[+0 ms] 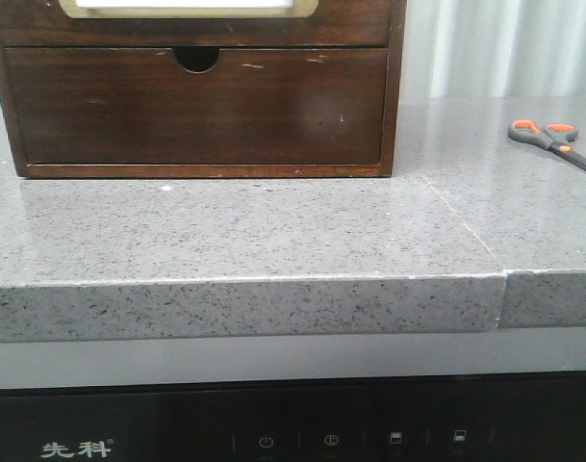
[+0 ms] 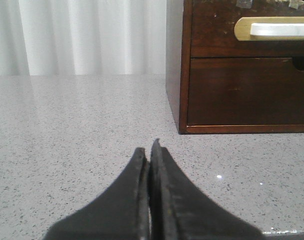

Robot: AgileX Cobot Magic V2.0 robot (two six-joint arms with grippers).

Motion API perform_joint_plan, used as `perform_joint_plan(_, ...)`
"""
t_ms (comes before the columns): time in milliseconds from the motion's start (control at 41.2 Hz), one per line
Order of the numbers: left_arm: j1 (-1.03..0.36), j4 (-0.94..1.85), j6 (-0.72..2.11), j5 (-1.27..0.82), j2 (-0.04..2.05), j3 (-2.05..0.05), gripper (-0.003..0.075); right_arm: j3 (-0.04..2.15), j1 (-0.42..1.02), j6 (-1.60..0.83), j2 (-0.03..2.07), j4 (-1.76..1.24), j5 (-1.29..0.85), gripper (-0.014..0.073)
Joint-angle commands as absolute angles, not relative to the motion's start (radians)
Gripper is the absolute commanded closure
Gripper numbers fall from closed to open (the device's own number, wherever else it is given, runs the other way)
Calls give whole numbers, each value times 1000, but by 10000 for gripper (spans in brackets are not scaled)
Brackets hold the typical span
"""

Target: Put scissors in drawer with both arms

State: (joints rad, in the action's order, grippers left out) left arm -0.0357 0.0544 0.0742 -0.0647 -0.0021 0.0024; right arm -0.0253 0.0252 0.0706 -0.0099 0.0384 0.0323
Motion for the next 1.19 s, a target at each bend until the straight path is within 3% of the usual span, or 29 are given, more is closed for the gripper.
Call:
perform_joint_plan(0, -42, 60, 66, 22, -21, 29, 741, -27, 18, 70, -27, 51, 114, 660)
perform_joint_plan(753, -42, 60, 66, 33, -21, 29, 741, -27, 18, 70, -27, 52, 129, 660)
perform_joint_plan(874, -42, 60, 66, 121, -21, 26, 741, -20, 18, 70, -27, 52, 129, 660)
perform_joint_plan(1166, -44, 74, 66, -33, -14, -244, 741, 203, 18, 70, -24, 52, -78, 660)
